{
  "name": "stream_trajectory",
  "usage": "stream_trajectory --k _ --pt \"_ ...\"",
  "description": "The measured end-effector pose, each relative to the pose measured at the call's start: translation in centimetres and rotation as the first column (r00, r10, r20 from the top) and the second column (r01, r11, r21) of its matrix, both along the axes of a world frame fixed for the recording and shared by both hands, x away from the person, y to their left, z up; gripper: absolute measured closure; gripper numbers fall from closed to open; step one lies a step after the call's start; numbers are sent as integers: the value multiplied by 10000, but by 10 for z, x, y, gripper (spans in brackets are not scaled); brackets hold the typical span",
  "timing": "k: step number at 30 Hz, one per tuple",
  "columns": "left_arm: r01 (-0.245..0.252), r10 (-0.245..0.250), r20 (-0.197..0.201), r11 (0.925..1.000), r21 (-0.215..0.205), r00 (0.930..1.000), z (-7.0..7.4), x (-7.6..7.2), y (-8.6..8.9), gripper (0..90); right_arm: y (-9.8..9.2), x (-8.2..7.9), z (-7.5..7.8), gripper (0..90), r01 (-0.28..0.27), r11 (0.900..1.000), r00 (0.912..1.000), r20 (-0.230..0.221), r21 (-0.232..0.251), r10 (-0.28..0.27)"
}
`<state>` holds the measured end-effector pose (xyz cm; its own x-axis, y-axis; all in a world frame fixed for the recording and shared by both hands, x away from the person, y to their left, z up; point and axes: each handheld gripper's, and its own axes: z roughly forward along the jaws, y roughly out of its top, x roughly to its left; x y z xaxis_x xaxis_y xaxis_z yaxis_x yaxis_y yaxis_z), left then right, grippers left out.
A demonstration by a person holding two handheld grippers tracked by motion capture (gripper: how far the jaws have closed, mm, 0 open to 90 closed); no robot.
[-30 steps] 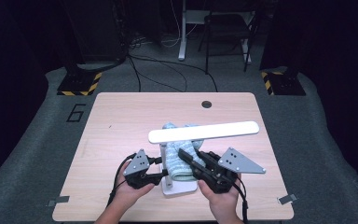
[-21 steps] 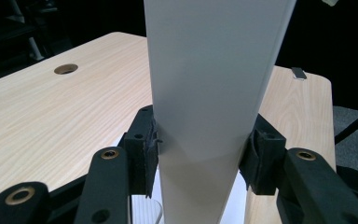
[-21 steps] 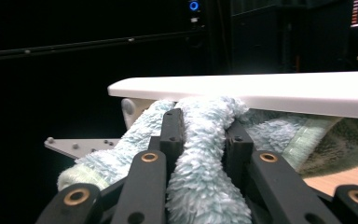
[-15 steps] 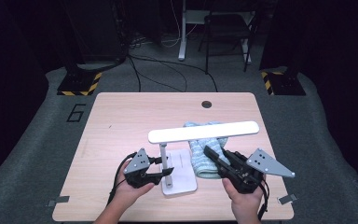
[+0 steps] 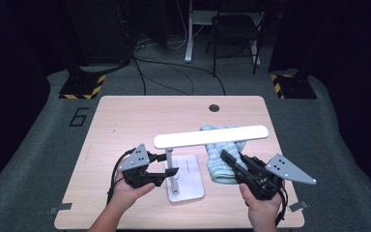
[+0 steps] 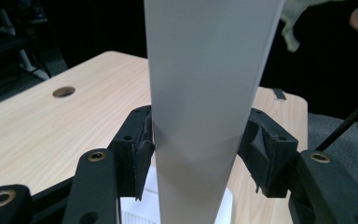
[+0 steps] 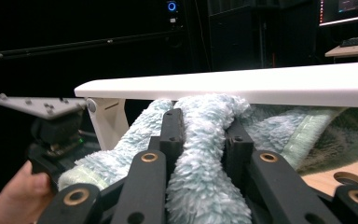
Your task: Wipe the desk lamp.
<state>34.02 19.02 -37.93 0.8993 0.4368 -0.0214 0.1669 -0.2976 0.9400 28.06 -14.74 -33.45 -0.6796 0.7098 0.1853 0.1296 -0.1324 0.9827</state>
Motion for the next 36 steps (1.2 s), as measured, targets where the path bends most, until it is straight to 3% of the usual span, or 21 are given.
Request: stream_trajectory --k 7,9,20,25,36 --pt "-129 130 -24 9991 408 9999 17 -1 -6 458 -2 0 1 743 56 10000 10000 -62 -3 -56" --pt "45 -45 5 9986 533 10000 21 -1 -6 458 -4 1 1 742 85 9999 10000 5 -81 -85" --pt "116 -124 270 9995 302 9996 38 -2 -5 445 -15 0 2 742 328 9994 9995 3 -118 -328" --pt "48 -59 277 9992 406 9996 39 -1 -5 512 -20 1 2 742 503 9987 9987 -36 -107 -503" --pt "167 -179 320 9992 373 9993 37 0 -4 522 -27 1 0 742 711 9975 9974 -69 -46 -711"
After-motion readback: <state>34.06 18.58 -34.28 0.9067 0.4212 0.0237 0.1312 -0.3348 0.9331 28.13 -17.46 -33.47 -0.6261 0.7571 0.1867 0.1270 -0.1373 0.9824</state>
